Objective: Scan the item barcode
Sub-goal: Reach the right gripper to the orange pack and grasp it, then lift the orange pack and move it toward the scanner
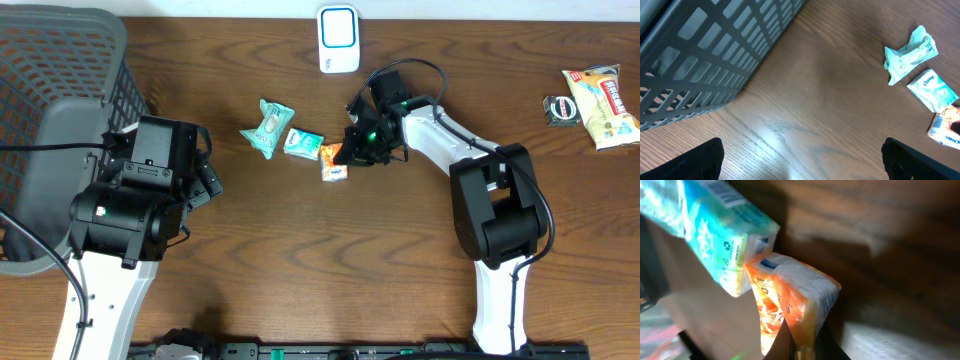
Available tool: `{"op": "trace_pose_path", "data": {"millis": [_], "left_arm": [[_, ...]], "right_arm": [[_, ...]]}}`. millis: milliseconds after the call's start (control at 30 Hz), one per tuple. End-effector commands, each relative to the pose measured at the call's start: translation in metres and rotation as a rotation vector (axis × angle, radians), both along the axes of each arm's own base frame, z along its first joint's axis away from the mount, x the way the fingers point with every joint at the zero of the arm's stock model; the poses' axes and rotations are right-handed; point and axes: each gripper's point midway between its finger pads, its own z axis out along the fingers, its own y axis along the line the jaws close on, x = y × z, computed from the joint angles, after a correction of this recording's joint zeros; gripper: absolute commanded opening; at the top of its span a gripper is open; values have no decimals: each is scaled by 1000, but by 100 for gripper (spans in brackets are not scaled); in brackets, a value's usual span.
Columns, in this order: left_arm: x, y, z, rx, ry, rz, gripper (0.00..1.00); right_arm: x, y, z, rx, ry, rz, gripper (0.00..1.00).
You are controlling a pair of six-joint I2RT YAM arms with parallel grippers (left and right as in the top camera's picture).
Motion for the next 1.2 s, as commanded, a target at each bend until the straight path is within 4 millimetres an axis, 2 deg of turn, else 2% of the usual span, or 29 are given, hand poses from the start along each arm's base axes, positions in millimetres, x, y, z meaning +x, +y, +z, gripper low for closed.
{"op": "trace_pose_path", "data": {"millis": [0,67,167,433,600,800,967,1167], "left_arm": [[0,5,2,16,-5,18,100],[-1,5,2,16,-5,18,100],[0,5,2,16,-5,18,100],[0,5,2,16,-5,18,100],[0,5,2,16,-5,18,100],[0,5,2,16,-5,18,100],[0,5,2,16,-5,18,100],[-1,5,2,16,-5,18,100]], "right_arm": [[-15,16,24,181,1,108,1],[-20,21,48,311,-26,173,1],[-22,16,84,473,-49,207,1],[-21,-28,167,872,-163,210,1],[7,-64,171,878,-160,98,1],[32,-87,177,873,-191,46,1],[44,-87,183,874,-211,55,1],[41,-73,186,877,-218,92,1]]}}
